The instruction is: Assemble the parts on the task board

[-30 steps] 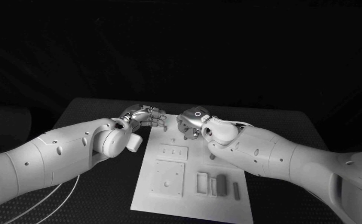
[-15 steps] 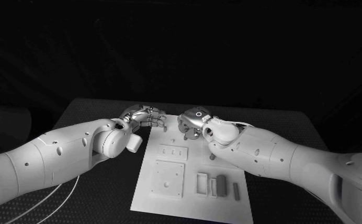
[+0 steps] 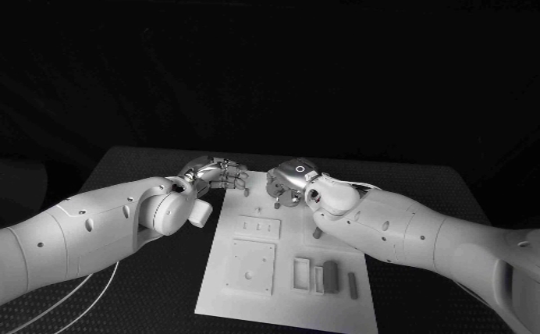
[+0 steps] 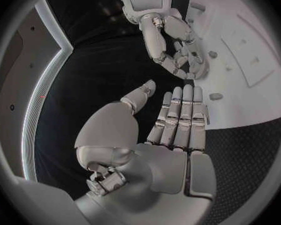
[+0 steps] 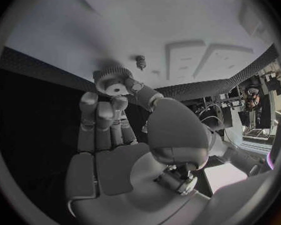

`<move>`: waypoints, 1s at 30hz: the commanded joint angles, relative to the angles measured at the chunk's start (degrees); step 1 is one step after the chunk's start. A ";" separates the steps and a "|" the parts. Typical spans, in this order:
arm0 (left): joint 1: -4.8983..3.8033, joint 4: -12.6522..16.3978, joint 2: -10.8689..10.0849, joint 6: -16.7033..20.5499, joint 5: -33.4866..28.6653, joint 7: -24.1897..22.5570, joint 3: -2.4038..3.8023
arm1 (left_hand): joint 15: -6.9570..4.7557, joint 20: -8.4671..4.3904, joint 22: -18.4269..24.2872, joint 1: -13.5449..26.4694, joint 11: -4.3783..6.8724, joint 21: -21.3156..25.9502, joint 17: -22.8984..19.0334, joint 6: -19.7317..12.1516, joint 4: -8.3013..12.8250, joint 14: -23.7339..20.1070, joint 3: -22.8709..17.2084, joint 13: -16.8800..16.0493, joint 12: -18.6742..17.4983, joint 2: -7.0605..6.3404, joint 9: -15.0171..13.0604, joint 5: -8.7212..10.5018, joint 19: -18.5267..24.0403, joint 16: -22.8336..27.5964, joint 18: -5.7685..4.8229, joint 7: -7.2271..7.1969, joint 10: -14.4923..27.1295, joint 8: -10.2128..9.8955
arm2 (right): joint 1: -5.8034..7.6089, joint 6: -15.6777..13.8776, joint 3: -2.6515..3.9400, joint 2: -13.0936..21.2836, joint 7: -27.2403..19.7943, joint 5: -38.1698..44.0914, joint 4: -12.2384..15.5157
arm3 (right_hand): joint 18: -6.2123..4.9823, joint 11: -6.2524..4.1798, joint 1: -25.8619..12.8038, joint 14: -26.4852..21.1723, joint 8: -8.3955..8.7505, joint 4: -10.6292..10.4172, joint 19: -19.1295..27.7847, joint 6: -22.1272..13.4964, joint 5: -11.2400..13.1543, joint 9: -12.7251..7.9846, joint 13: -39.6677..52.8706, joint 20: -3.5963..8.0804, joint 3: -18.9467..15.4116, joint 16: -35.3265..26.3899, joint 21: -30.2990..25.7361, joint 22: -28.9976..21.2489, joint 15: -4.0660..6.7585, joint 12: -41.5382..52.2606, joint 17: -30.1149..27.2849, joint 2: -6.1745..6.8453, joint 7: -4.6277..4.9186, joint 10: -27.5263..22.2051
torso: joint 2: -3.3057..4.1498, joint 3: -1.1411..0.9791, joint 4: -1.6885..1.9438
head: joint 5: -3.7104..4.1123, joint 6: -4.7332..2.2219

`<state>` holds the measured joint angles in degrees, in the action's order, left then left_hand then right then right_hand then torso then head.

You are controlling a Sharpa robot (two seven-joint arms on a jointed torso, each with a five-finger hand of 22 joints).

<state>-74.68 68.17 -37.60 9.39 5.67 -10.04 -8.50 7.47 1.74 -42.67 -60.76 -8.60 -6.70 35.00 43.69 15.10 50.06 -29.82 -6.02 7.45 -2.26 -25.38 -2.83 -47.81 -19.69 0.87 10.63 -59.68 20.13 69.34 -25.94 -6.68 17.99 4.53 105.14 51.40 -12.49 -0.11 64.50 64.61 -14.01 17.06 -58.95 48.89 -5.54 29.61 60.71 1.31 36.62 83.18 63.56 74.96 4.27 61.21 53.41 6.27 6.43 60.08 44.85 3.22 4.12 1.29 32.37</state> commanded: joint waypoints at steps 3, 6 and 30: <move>-0.04 0.07 0.10 -0.85 0.13 -0.49 0.05 | 0.14 0.13 -0.09 0.30 -0.44 0.34 0.08 -0.05 0.02 0.27 0.36 0.06 -0.33 0.01 0.10 0.00 -0.41 0.33 -0.23 0.26 -0.12 -0.25 | -0.06 -0.97 -0.05 0.15 -0.26 -0.45 0.11 | -2.51 2.32 -0.04 0.01 0.28 -0.40 0.15 1.72 0.10 -0.14 -0.14 -0.34 -0.01 -0.24 -0.26 0.37 -0.38 -0.26 -0.09 0.72 2.19 -3.54 | 0.00 0.01 0.00 | -0.01 0.04; -0.04 0.07 0.08 -0.83 0.13 -0.50 0.05 | 0.14 0.13 -0.09 0.30 -0.44 0.34 0.08 -0.05 0.02 0.27 0.36 0.06 -0.34 0.01 0.10 0.01 -0.42 0.33 -0.22 0.26 -0.13 -0.25 | -0.06 -1.00 -0.05 0.22 -0.20 -0.64 0.11 | -2.51 2.37 -0.04 -0.04 0.34 -0.41 0.17 1.62 0.10 -0.20 -0.19 -0.37 -0.02 -0.25 -0.30 0.37 -0.42 -0.25 -0.09 0.84 2.24 -3.60 | 0.00 0.01 0.02 | -0.04 0.07; -0.04 0.11 0.01 -0.83 0.13 -0.52 0.05 | 0.15 0.13 -0.11 0.31 -0.45 0.39 0.15 -0.05 0.01 0.29 0.37 0.06 -0.38 0.02 0.09 0.01 -0.43 0.39 -0.22 0.26 -0.15 -0.26 | -0.06 -1.21 -0.05 0.61 0.65 -1.02 -0.02 | -2.51 3.61 -2.00 -1.03 1.99 -1.24 0.22 -1.39 0.09 -1.70 -1.03 -1.01 0.14 -0.40 -1.08 0.16 -1.59 0.09 -0.17 3.72 3.53 -5.10 | 0.01 0.02 0.00 | -0.03 0.10</move>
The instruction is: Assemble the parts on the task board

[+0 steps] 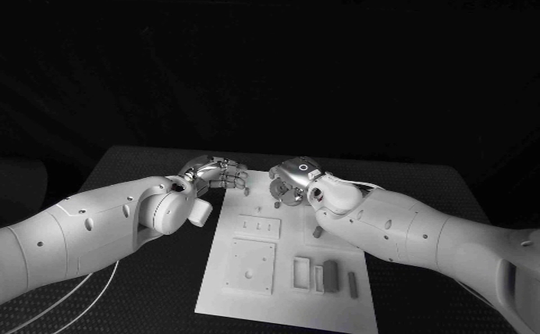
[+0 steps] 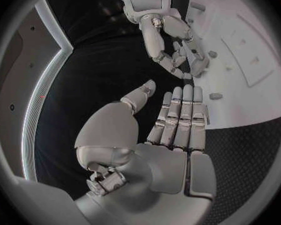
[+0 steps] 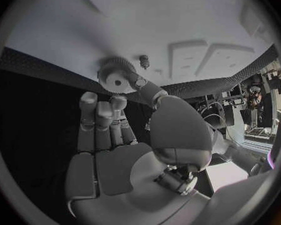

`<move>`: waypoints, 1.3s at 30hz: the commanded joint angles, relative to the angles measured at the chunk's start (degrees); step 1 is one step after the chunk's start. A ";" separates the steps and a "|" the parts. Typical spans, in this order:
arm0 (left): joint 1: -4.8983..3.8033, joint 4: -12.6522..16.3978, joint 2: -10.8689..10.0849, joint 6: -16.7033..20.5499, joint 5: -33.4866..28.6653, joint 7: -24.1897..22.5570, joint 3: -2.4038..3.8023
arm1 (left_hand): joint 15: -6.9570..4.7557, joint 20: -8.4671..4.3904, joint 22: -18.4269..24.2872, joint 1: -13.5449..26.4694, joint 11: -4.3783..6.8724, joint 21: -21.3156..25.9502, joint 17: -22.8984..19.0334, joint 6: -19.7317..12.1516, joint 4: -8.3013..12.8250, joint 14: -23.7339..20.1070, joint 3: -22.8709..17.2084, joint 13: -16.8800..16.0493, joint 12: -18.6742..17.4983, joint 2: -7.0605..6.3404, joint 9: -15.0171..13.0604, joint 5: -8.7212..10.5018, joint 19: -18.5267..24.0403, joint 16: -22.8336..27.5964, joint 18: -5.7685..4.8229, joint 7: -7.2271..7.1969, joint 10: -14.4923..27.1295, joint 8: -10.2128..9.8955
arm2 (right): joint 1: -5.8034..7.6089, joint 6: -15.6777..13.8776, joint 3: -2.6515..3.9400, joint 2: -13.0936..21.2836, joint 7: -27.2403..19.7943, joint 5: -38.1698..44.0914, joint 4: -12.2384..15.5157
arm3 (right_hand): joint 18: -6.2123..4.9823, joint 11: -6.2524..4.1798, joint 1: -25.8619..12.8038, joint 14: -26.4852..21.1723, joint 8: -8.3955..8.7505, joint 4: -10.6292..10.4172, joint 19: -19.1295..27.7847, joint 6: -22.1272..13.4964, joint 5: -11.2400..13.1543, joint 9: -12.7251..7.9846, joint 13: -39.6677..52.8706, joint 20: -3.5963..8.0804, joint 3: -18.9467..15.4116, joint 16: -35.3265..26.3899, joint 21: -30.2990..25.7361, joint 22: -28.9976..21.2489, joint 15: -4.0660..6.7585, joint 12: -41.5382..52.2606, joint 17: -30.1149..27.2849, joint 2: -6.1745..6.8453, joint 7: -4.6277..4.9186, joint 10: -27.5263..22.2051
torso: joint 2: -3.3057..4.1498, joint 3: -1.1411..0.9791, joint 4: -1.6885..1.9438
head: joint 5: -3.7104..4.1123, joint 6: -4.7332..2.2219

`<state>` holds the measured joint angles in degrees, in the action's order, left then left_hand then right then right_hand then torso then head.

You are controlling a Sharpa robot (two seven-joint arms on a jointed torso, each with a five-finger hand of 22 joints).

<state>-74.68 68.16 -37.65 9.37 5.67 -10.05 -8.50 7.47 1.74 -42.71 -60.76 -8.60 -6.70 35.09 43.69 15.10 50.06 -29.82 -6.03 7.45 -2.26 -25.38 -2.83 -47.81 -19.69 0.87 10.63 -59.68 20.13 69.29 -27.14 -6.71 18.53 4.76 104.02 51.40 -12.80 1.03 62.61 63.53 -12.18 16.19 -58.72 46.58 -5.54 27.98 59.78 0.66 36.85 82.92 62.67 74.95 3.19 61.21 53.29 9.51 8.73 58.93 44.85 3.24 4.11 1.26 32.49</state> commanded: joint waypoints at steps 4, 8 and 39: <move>-0.04 0.14 0.05 -0.81 0.13 -0.53 0.05 | 0.15 0.14 -0.08 0.32 -0.45 0.40 0.07 -0.05 0.01 0.29 0.37 0.07 -0.38 0.03 0.09 0.01 -0.44 0.40 -0.22 0.26 -0.16 -0.25 | -0.02 0.79 -0.02 0.17 0.75 0.14 -0.05 | -2.20 2.55 -0.34 -0.10 0.15 -0.65 0.01 0.85 0.08 -0.15 -0.18 -0.43 0.05 -0.16 -0.30 0.14 -0.60 0.16 -0.06 0.72 1.30 -4.15 | 0.00 0.01 0.01 | 0.01 -0.01; -0.04 0.14 0.00 -0.76 0.13 -0.53 0.05 | 0.15 0.14 -0.08 0.32 -0.44 0.41 0.08 -0.04 0.00 0.30 0.37 0.07 -0.39 0.04 0.09 0.00 -0.44 0.41 -0.22 0.26 -0.16 -0.25 | -0.02 0.97 -0.02 0.19 0.81 0.15 -0.10 | -2.20 2.43 -0.28 -0.17 -0.37 -0.82 -0.01 1.61 0.09 -0.05 -0.24 -0.46 0.34 -0.06 -0.35 0.18 -0.52 0.46 -0.03 0.29 1.15 -4.24 | 0.01 -0.01 0.01 | 0.03 0.01; -0.04 0.15 -0.30 -0.76 0.13 -0.61 0.05 | 0.15 0.14 -0.12 0.39 -0.43 0.48 0.17 0.00 -0.07 0.34 0.39 0.07 -0.43 0.10 0.08 0.01 -0.48 0.48 -0.21 0.24 -0.22 -0.24 | -0.07 -6.77 0.36 3.81 -3.02 -6.88 4.84 | -2.20 2.09 -3.45 0.21 -1.17 -3.99 -0.76 2.15 0.15 -0.39 -1.02 -0.23 0.01 0.37 -0.39 0.40 -0.16 2.07 -0.19 3.39 0.82 -4.12 | 0.00 0.01 -0.02 | 0.10 -0.18</move>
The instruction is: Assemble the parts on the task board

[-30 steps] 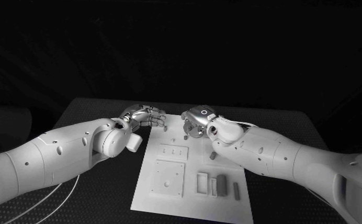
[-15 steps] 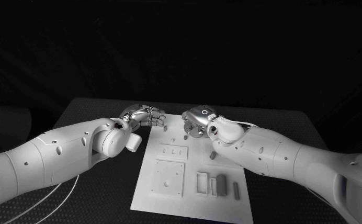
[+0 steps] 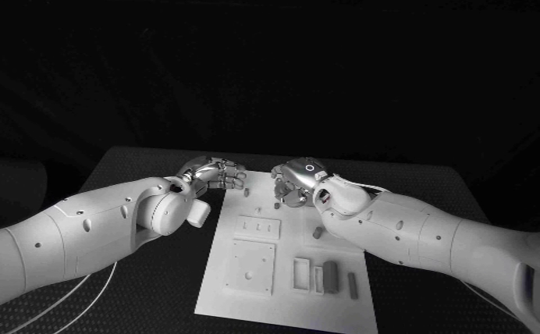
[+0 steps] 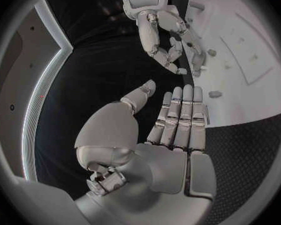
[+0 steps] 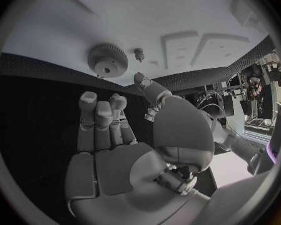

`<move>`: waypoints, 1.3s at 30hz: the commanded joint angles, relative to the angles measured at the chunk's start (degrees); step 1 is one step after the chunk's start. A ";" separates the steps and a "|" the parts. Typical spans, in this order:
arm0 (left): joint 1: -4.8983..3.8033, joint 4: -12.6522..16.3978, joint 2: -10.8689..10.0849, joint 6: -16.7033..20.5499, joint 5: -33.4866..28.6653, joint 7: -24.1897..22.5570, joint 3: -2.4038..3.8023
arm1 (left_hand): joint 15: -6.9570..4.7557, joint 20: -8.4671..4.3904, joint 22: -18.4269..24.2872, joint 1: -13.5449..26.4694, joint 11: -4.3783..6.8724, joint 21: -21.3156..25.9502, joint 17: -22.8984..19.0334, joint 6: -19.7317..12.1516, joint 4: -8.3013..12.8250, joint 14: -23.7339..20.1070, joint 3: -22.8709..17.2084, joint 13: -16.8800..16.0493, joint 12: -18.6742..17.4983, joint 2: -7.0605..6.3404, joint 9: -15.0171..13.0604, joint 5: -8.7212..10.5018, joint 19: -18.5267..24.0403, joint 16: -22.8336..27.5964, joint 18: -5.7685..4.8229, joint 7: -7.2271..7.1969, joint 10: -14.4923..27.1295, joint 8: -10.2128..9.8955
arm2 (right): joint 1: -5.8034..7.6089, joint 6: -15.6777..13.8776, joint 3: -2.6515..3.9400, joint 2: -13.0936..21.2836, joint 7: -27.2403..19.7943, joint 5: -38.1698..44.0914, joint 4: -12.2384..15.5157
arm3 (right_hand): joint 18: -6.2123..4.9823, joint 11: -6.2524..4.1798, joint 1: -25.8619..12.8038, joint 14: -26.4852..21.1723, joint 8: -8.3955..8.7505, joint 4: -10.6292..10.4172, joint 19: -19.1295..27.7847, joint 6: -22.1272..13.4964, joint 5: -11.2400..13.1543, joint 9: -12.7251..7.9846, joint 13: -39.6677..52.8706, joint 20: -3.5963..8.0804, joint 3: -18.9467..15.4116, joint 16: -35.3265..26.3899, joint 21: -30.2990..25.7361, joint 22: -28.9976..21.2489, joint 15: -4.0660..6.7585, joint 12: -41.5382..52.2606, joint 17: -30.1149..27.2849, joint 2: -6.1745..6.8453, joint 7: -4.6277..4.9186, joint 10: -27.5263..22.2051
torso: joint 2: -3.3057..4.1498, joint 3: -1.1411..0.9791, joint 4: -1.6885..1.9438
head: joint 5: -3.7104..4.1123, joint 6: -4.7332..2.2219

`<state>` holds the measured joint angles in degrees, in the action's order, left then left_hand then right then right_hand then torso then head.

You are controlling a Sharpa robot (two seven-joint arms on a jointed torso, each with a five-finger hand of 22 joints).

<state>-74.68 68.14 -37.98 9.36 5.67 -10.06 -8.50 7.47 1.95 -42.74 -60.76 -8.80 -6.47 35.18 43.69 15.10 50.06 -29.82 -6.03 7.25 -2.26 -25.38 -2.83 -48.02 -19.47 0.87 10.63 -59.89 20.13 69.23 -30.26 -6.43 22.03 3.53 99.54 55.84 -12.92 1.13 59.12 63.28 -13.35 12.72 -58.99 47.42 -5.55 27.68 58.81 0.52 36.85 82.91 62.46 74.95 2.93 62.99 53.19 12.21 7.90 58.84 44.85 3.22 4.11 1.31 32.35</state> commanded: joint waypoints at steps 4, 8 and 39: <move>-0.04 0.17 -0.02 -0.71 0.13 -0.61 0.05 | 0.15 -0.07 -0.09 0.39 -0.23 0.26 0.09 0.00 -0.07 0.34 0.39 0.08 -0.24 0.10 0.07 0.00 -0.28 0.27 -0.21 0.24 -0.02 -0.24 | 0.00 -3.89 0.28 1.02 -2.03 -3.40 0.72 | -2.08 1.98 0.12 0.51 -0.05 -0.66 -0.56 1.36 0.13 -0.09 -0.06 -0.03 0.12 0.42 -0.15 0.42 0.10 0.41 -0.07 0.62 1.63 -3.99 | 0.01 0.01 0.00 | 0.03 -0.11; -0.04 0.16 -0.09 -0.75 0.13 -0.60 0.05 | 0.15 -0.07 -0.09 0.38 -0.23 0.27 0.11 0.00 -0.06 0.34 0.39 0.08 -0.25 0.10 0.07 0.01 -0.28 0.28 -0.21 0.24 -0.02 -0.24 | -0.01 -3.13 1.12 2.38 -2.02 -5.08 2.15 | -2.08 1.91 0.34 0.62 -0.26 -0.78 -0.68 1.64 0.14 -0.06 -0.09 0.08 0.27 0.52 -0.09 0.47 0.17 0.61 -0.06 0.30 1.55 -3.90 | 0.01 0.01 0.02 | 0.05 -0.05; -0.03 -0.08 -0.04 -0.78 0.13 -0.53 0.04 | 0.15 -0.06 -0.13 0.44 -0.26 0.34 0.19 -0.04 -0.10 0.36 0.42 0.09 -0.32 0.09 0.08 0.01 -0.31 0.37 -0.20 0.30 -0.03 -0.27 | -0.03 13.66 1.86 2.95 -5.31 -21.83 -1.79 | -2.08 2.43 -0.01 -0.79 0.10 -0.03 0.45 0.18 0.12 -0.89 -0.36 -0.21 -0.44 0.84 -0.30 0.86 -0.33 1.64 0.17 -1.30 2.08 -5.65 | 0.00 0.03 0.07 | 0.21 0.06</move>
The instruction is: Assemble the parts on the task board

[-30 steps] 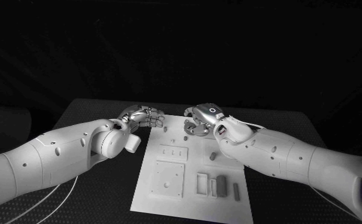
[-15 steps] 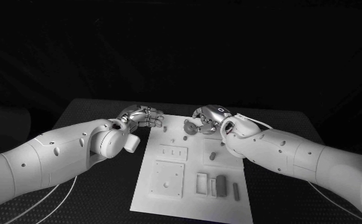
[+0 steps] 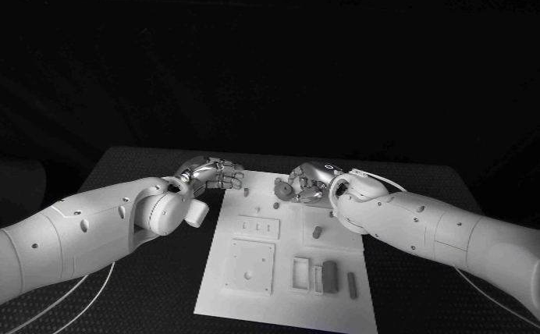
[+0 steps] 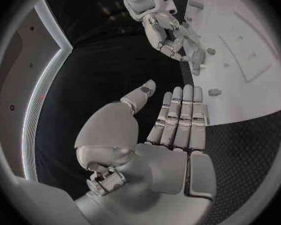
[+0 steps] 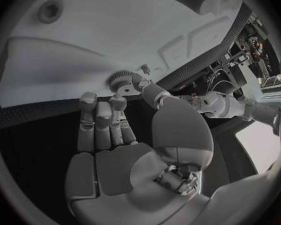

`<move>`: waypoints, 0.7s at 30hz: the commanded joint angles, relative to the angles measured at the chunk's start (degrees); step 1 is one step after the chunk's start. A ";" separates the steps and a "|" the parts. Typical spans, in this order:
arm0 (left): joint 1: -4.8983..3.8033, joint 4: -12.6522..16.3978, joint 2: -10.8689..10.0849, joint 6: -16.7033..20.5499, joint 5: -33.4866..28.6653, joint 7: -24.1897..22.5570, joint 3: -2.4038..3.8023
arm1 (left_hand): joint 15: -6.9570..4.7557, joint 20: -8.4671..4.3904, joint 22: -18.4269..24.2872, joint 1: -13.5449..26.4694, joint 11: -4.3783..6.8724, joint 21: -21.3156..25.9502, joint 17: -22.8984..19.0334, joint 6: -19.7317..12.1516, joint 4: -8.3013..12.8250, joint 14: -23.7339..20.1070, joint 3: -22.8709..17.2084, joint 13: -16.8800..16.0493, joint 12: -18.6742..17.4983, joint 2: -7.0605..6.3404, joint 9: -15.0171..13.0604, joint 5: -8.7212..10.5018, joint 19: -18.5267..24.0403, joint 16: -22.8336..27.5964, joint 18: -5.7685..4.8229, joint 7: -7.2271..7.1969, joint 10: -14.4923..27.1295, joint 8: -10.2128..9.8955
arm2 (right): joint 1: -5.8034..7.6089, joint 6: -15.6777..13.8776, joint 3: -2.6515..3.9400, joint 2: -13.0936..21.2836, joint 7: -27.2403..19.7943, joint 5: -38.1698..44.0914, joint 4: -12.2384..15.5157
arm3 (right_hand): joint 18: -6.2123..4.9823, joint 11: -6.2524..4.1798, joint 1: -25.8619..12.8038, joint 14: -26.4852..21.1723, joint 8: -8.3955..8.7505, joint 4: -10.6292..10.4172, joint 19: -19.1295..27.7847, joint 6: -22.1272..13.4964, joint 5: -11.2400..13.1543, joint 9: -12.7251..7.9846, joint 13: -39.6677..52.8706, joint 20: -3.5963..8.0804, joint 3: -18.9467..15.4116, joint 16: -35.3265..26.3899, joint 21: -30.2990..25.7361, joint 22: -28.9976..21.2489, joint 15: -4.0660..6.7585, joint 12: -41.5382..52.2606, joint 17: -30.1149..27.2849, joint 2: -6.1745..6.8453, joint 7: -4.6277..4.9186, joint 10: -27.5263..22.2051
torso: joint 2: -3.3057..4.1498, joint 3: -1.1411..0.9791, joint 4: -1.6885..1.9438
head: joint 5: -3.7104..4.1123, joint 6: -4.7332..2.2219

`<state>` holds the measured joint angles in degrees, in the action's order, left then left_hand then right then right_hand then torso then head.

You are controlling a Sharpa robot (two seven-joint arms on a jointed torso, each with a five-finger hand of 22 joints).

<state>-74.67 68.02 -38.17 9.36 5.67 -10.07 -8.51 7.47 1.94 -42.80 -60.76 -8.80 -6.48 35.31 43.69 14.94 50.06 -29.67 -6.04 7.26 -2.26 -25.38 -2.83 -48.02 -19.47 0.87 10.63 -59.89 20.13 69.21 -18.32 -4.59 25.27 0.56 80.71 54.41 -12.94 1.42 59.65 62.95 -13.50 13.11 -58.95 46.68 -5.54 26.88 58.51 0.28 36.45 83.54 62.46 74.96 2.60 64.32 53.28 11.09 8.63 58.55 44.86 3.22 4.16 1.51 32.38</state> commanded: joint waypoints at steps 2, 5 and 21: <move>-0.03 0.01 0.18 -0.82 0.13 -0.52 0.06 | 0.15 -0.05 -0.07 0.45 -0.28 0.35 0.06 -0.04 0.05 0.36 0.27 0.10 -0.33 0.10 0.08 0.01 -0.32 0.38 -0.20 0.31 -0.03 -0.27 | -0.02 1.76 0.02 -0.52 -2.74 -3.55 -0.76 | -2.06 2.13 -0.40 -0.49 0.10 -0.45 0.41 1.11 0.14 -0.08 -0.06 0.02 0.02 0.34 -0.24 0.90 -0.01 0.46 0.12 -0.73 1.33 -5.38 | -0.02 0.02 0.02 | 0.01 0.05; -0.02 -0.05 0.22 -0.85 0.13 -0.51 0.06 | 0.15 -0.05 -0.07 0.45 -0.29 0.36 0.07 -0.05 0.04 0.36 0.27 0.10 -0.34 0.10 0.08 0.01 -0.32 0.39 -0.20 0.33 -0.02 -0.28 | -0.02 1.77 0.02 -0.87 -3.22 -4.72 -1.35 | -2.06 2.06 -0.24 -0.52 -0.14 -0.28 0.46 1.41 0.16 -0.06 -0.08 0.01 -0.02 0.48 -0.15 0.96 0.04 0.68 0.16 -1.70 1.25 -5.38 | -0.02 0.03 0.03 | 0.00 0.14; 0.00 -0.11 0.27 -0.90 0.13 -0.42 0.05 | 0.16 -0.05 -0.10 0.63 -0.37 0.41 0.14 -0.16 -0.10 0.38 0.33 0.12 -0.42 0.12 0.11 0.01 -0.35 0.46 -0.20 0.52 0.00 -0.35 | -0.02 2.10 0.01 -2.04 -2.92 -4.37 -3.18 | -2.06 1.72 -0.17 -0.62 -1.02 2.17 0.90 2.40 0.14 -0.25 -0.61 -0.11 -0.29 0.92 0.46 1.07 0.38 1.34 0.12 -7.33 0.88 -5.39 | 0.00 0.02 0.00 | -0.05 0.47</move>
<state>-74.65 67.85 -38.05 9.34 5.67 -10.05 -8.52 7.47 1.94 -42.80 -60.76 -8.80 -6.26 35.37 43.49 14.94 50.06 -29.67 -5.99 7.03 -2.26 -25.33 -2.83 -48.02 -19.24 0.87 10.83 -59.89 20.13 69.22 -17.08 -4.59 23.41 -1.82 76.21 51.25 -12.99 1.49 59.55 62.73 -14.31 15.03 -58.32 47.43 -5.55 26.68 57.95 0.30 36.14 84.20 62.73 74.95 2.82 65.38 53.36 3.20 7.88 58.47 44.84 3.26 4.17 1.44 32.79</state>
